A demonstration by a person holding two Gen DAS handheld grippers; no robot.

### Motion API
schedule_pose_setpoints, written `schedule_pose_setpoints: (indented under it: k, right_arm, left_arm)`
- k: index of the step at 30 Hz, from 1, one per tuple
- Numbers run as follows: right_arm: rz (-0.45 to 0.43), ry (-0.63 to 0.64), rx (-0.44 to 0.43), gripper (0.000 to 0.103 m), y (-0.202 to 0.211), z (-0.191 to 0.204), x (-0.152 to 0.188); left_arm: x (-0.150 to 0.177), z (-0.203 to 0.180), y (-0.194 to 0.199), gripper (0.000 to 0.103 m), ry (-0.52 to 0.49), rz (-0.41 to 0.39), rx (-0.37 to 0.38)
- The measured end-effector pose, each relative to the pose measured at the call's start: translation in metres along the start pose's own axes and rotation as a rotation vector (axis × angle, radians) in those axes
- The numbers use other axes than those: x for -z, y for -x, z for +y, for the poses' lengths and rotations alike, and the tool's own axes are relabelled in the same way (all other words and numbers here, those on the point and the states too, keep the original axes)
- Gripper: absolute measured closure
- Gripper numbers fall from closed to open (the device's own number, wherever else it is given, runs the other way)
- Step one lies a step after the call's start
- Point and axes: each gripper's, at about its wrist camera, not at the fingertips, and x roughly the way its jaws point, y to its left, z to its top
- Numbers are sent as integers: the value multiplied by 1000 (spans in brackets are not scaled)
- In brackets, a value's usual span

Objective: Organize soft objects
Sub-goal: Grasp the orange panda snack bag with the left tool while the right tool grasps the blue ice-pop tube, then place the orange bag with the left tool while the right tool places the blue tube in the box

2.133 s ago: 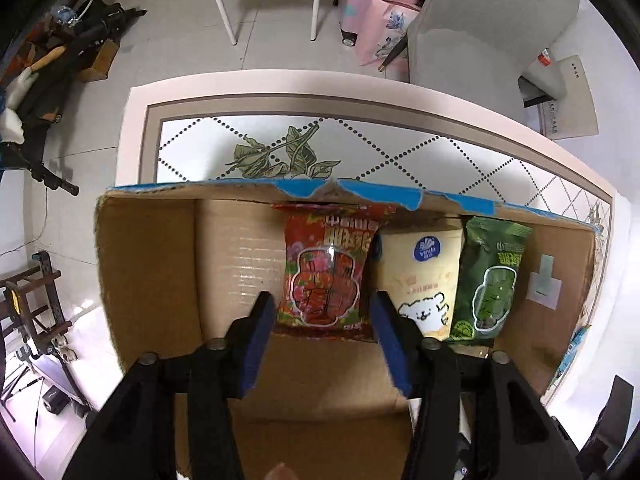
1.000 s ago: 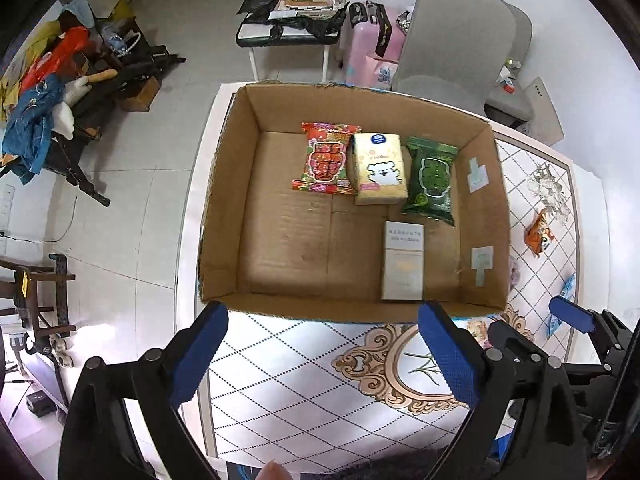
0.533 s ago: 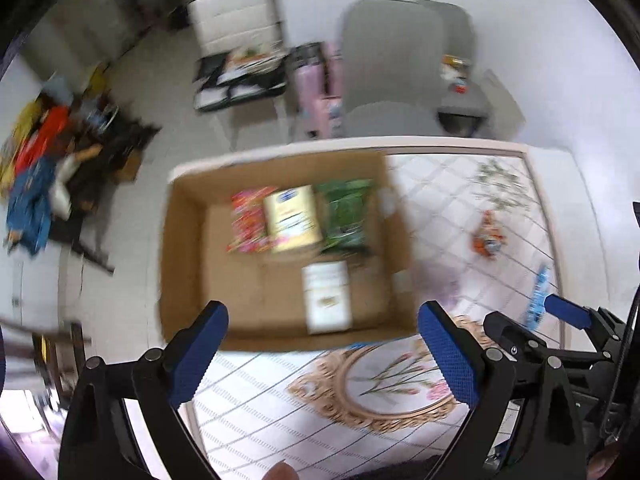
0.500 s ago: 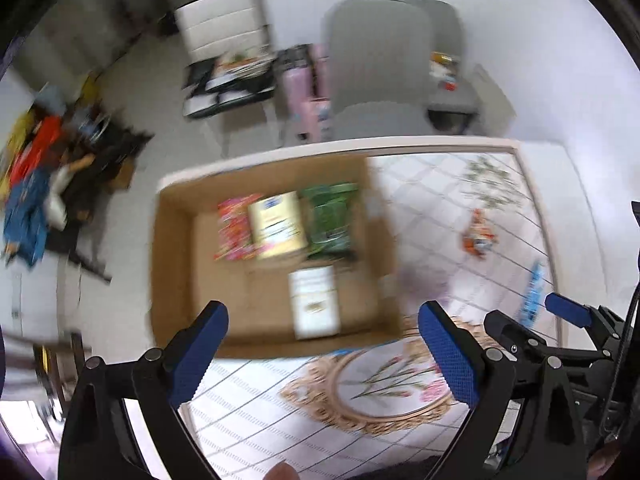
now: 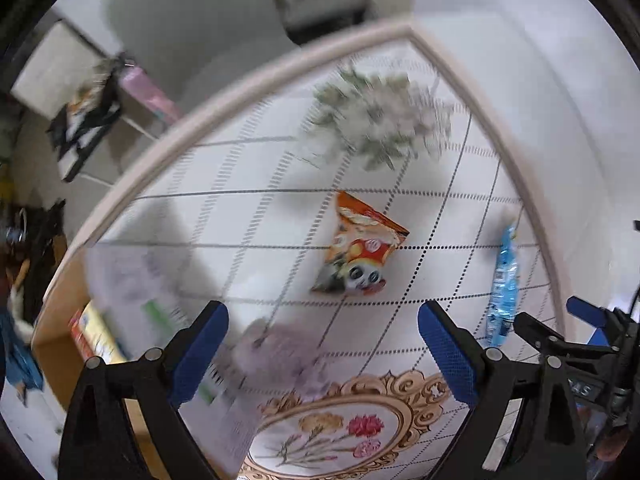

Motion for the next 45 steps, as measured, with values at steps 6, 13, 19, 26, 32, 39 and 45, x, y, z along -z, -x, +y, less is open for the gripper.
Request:
schedule_pose_setpoints:
  k: [6,13,19,26,32,39,45]
  right_arm:
    - [92,-30,-14,4,-44,-12,-12]
    - [157,-54,-31,5,-71,-14,-19]
    - [214,-65,6,53,-89,-14,-21]
    - [170,-17,84,79,-87,-6,-11]
    - [153,0,67,86,-77,0,-6]
    - [100,27,-8,87,-39,8,4]
    - [18,120,-94,87,27,45,24]
  left_arm:
    - [-33,-24,-60,8,-68,138,11]
    - [-42,-40,-98,40,-88,227,25]
    - [-37,-44,-105,57,-89,225,-2]
    - [-35,-41,-102,62,-48,208,-1]
    - [-25,-29,-98,63,-15,202,23]
    - [-3,-20,-46,64,9,126,89]
    - [47,-5,35,64,53,-12,198]
